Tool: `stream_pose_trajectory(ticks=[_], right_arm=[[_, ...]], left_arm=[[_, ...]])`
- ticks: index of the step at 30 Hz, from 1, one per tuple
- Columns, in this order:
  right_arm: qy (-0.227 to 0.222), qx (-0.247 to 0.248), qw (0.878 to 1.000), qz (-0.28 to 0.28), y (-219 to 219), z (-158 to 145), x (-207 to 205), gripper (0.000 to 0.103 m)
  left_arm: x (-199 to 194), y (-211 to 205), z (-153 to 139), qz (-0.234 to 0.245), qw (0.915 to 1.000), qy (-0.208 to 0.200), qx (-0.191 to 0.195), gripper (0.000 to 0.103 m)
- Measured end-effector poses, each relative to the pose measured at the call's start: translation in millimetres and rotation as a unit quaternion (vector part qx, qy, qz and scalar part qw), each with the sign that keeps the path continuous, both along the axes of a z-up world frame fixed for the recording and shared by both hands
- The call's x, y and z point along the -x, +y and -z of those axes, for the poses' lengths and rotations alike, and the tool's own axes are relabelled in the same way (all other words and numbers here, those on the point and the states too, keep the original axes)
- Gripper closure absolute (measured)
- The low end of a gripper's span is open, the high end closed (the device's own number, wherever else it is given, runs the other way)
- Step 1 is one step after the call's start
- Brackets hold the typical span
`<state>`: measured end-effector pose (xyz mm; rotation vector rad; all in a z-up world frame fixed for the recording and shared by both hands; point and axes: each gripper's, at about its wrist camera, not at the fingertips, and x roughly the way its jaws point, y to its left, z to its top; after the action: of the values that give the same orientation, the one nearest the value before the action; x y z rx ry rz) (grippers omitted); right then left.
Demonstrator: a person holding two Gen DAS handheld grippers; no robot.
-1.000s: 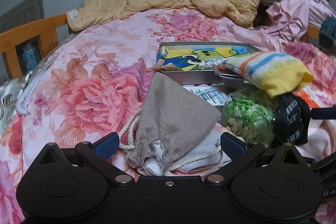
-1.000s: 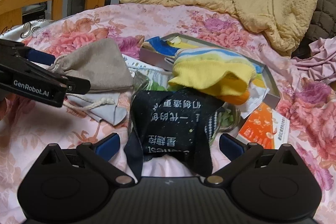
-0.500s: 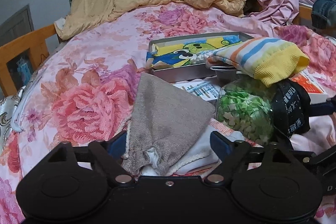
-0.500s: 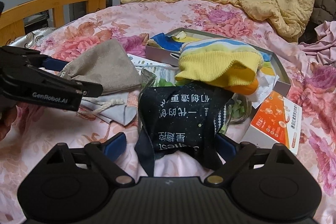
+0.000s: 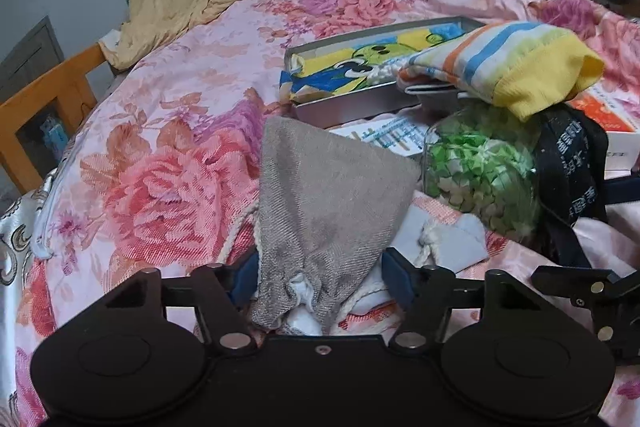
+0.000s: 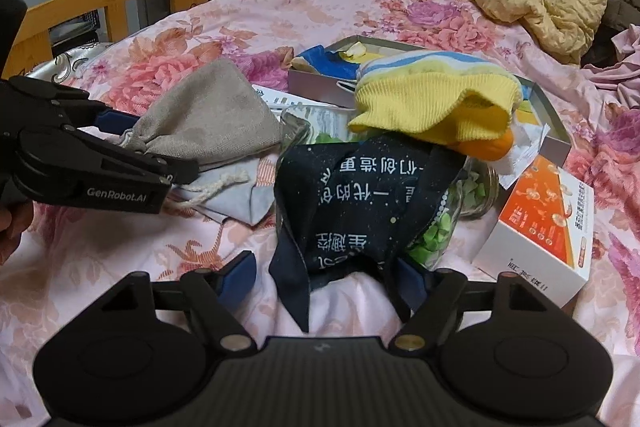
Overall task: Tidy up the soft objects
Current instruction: 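Grasp the grey drawstring pouch with the left gripper while the right gripper grasps the black printed cloth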
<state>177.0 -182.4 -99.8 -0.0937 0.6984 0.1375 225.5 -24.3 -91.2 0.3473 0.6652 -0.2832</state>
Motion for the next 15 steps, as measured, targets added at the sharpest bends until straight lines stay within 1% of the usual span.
stream_pose_trajectory(ticks=[2,6,7,8,10,12,13,14,15], right_arm=[[-0.001,-0.004,1.000,0.003,-2,-1,0,0.030],[0.003,-0.018,1.000,0.010,-7,-1,-1,0.035],[0.004,-0.019,1.000,0.011,-7,-1,-1,0.039],[0.004,-0.020,1.000,0.011,-8,-1,-1,0.043],[0.003,-0.020,1.000,0.012,-9,-2,-1,0.047],[-0.002,-0.025,1.000,0.015,-9,-4,0,0.054],[-0.007,-0.028,0.999,0.018,-10,-6,1,0.062],[-0.013,-0.028,0.999,0.022,-11,-8,2,0.068],[-0.018,-0.028,0.999,0.027,-12,-10,3,0.070]], left_arm=[[0,1,0,-0.008,1.0000,-0.001,0.006,0.041],[1,0,-2,-0.014,0.9999,0.000,0.009,0.051],[1,0,-3,-0.014,0.9999,-0.001,0.007,0.055],[2,-1,-3,-0.014,0.9999,-0.001,0.003,0.056],[3,-2,-5,-0.013,0.9999,-0.002,-0.004,0.061],[4,-4,-7,-0.016,0.9999,-0.002,-0.003,0.065],[5,-5,-8,-0.016,0.9999,-0.002,-0.001,0.068],[7,-5,-10,-0.014,0.9999,-0.001,0.001,0.069],[9,-6,-11,-0.012,0.9999,0.000,0.003,0.070]])
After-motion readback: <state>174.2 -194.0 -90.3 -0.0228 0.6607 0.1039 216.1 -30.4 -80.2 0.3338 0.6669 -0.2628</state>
